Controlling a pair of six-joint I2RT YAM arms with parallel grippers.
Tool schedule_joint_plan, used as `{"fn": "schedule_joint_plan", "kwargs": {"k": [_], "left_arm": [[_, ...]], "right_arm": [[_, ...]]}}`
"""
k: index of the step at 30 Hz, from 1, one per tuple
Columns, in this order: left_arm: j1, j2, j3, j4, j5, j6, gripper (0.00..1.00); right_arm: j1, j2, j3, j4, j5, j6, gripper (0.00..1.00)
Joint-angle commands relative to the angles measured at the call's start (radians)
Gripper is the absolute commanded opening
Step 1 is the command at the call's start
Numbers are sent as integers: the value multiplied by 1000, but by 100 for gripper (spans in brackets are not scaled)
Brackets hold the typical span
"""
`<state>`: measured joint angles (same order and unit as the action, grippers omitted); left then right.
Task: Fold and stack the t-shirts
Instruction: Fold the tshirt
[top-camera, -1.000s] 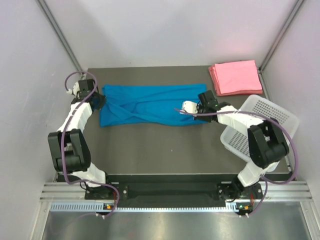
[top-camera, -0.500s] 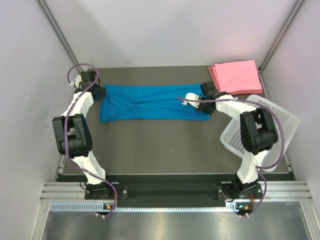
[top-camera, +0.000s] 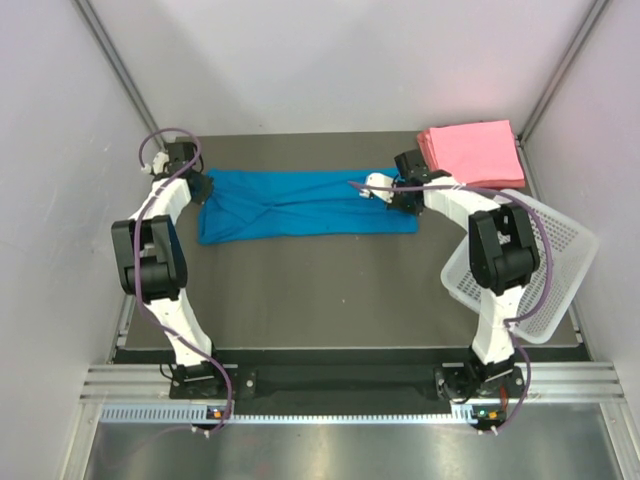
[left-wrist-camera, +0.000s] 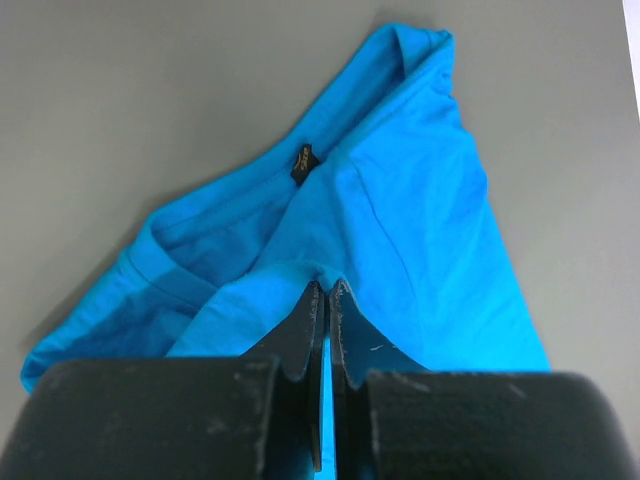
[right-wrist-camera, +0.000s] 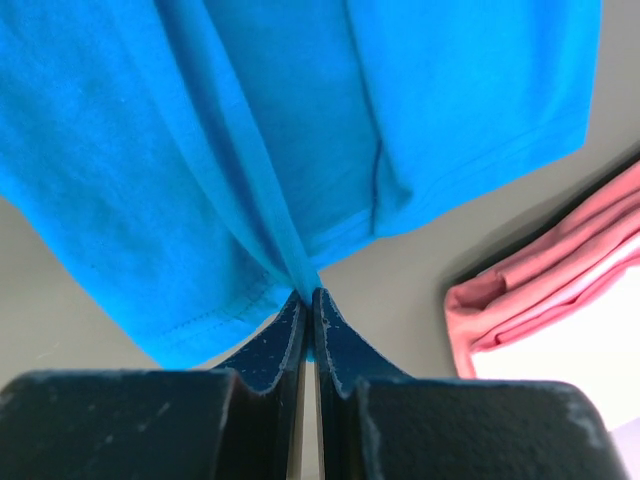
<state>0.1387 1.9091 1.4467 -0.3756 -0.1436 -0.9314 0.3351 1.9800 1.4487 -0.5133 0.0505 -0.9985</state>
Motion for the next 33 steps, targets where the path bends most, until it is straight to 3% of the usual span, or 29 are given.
{"fn": "schedule_joint_plan", "kwargs": {"k": [1, 9, 14, 22, 25, 27, 29, 31, 33], "left_arm": [[9, 14, 55, 6, -51, 19, 0], [7, 57, 83, 23, -33, 13, 0], [9, 91, 118, -5, -30, 6, 0], [10, 110, 204, -58, 30, 48, 27], [9, 108, 267, -98, 56, 87, 35], [7, 100, 303, -147, 53, 104, 36], [7, 73, 293, -160, 52, 132, 36], [6, 53, 270, -158, 76, 167, 36], [6, 27, 238, -164, 99, 193, 36]], "right_arm": [[-13, 16, 62, -11, 17, -25, 3], [-18, 65, 110, -10, 18, -26, 10], [-18, 95, 142, 6, 20, -17, 21], [-24, 63, 171, 108, 172, 213, 49], [-19, 26, 196, 92, 230, 369, 53], [-10, 29, 257, -6, 239, 447, 52], [-4, 40, 306, -69, 236, 561, 46], [2, 34, 308, -111, 165, 666, 33], [7, 11, 280, -111, 100, 737, 31]]}}
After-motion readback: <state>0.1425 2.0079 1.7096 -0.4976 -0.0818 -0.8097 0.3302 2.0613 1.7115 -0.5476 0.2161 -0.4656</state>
